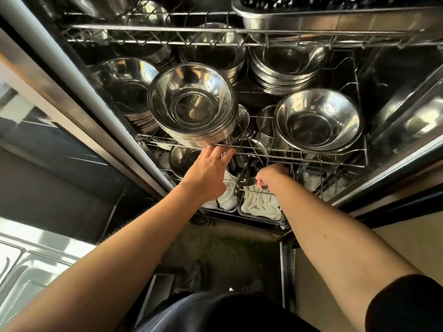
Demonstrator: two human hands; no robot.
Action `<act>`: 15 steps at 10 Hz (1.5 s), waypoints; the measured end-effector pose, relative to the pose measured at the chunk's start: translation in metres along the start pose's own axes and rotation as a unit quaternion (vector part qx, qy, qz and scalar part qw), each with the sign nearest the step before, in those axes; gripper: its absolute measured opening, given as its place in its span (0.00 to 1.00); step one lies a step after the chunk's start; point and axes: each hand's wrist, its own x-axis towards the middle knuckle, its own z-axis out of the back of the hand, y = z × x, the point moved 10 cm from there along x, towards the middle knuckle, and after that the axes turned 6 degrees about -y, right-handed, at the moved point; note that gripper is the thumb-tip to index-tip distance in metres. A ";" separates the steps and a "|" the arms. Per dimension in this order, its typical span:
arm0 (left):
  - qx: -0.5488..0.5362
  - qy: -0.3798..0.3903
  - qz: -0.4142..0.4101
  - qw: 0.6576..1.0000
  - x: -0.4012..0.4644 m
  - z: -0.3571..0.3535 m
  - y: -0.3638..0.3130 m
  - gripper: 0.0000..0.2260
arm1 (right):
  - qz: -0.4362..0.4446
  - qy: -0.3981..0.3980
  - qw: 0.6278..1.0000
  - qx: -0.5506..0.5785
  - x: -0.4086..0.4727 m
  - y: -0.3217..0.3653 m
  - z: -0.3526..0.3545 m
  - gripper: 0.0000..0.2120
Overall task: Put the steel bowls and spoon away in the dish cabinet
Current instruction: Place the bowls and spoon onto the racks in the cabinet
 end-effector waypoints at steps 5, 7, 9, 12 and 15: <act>-0.025 0.024 0.026 0.999 0.005 0.002 0.002 0.40 | 0.172 -0.050 0.975 -0.133 -0.044 0.018 0.032 0.13; -0.019 0.035 0.042 0.998 0.012 0.009 -0.004 0.36 | 0.303 -0.089 0.925 -0.211 -0.106 0.042 0.074 0.06; -0.038 0.002 0.011 0.999 0.023 0.035 -0.028 0.27 | 0.370 -0.123 0.885 -0.255 -0.160 0.063 0.101 0.10; -0.068 -0.057 -0.061 0.994 0.067 0.066 -0.074 0.35 | 0.360 -0.275 0.833 -0.318 -0.189 0.100 0.165 0.29; -0.096 -0.014 -0.069 0.993 0.098 0.046 -0.102 0.49 | 0.218 -0.254 0.901 -0.276 -0.156 0.085 0.188 0.53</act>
